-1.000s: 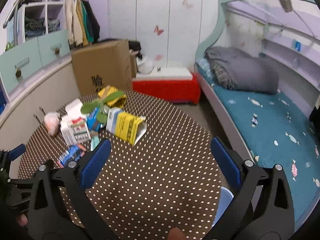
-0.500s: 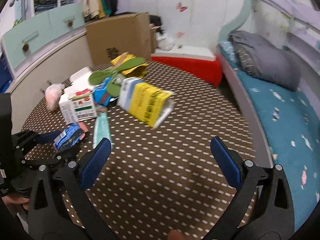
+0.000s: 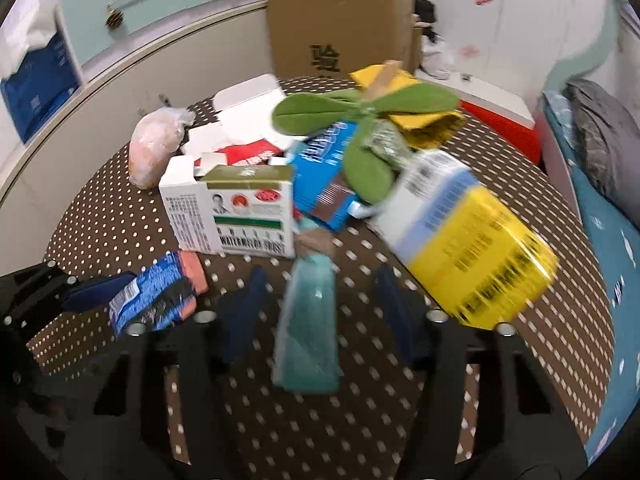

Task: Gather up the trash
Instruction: 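Grasp the blue snack wrapper with the left tool while the right tool grasps the teal tube packet, then carry both items to the white trash bin and open both tools over it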

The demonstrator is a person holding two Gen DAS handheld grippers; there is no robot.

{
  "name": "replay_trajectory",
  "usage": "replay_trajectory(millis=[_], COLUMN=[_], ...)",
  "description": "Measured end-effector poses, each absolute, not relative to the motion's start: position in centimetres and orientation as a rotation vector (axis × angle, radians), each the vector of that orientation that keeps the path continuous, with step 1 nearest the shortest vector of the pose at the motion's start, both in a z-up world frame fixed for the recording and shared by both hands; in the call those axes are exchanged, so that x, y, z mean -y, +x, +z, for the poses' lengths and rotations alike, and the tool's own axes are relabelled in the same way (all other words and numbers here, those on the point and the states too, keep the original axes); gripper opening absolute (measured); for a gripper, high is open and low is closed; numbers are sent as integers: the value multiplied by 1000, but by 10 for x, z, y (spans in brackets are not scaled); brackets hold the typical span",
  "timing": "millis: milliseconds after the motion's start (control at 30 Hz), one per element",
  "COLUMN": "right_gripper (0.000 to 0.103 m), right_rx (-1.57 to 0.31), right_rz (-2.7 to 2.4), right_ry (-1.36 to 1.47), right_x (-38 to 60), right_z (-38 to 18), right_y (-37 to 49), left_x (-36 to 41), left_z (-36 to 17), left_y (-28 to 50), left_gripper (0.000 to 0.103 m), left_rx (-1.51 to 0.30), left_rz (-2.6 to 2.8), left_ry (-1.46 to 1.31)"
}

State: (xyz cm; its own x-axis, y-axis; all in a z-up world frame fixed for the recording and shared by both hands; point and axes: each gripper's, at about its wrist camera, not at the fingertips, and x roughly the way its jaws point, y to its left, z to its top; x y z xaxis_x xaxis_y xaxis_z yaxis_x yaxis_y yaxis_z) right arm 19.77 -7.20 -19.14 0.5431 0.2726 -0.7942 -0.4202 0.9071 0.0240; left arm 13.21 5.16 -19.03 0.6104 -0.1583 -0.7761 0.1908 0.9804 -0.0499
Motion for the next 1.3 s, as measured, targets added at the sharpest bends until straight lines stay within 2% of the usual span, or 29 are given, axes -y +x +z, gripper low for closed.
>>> replay_trajectory(millis=[67, 100, 167, 533, 867, 967, 1000, 1033, 1067, 1100, 1167, 1200, 1233, 1300], right_gripper=[32, 22, 22, 21, 21, 23, 28, 44, 53, 57, 57, 52, 35, 23], right_rx=[-897, -896, -896, -872, -848, -908, -927, -930, -917, -909, -919, -924, -933, -918], right_rz=[420, 412, 408, 395, 410, 425, 430, 432, 428, 428, 443, 446, 445, 416], right_ry=[-185, -186, -178, 6, 69, 39, 22, 15, -2, -14, -37, -58, -86, -142], right_x=[70, 72, 77, 153, 189, 187, 185, 184, 182, 180, 172, 166, 161, 153], right_z=[-190, -189, -189, -177, -162, -175, -178, -179, -179, -178, -181, -183, -187, -190], right_y=[196, 194, 186, 107, 83, 86, 88, 88, 89, 90, 94, 97, 99, 100], left_x=[-50, -49, -49, -48, -26, -15, -13, -13, -12, -12, -12, -12, -13, -14], left_z=[-191, -191, -191, -187, -177, -175, -176, -176, -177, -178, -179, -179, -178, -176], left_y=[139, 141, 144, 129, 112, 112, 112, 112, 112, 112, 112, 112, 112, 111], left_gripper=[51, 51, 42, 41, 40, 40, 40, 40, 40, 40, 40, 40, 40, 40], left_rx=[-895, -896, -894, -866, -836, -836, -837, -840, -843, -845, -848, -849, -850, -845], left_rz=[-214, -221, -228, -246, -283, -293, -293, -292, -292, -291, -291, -290, -290, -292], left_ry=[31, 26, 22, -30, -32, -4, 0, 2, -1, -2, -2, -4, -7, -8])
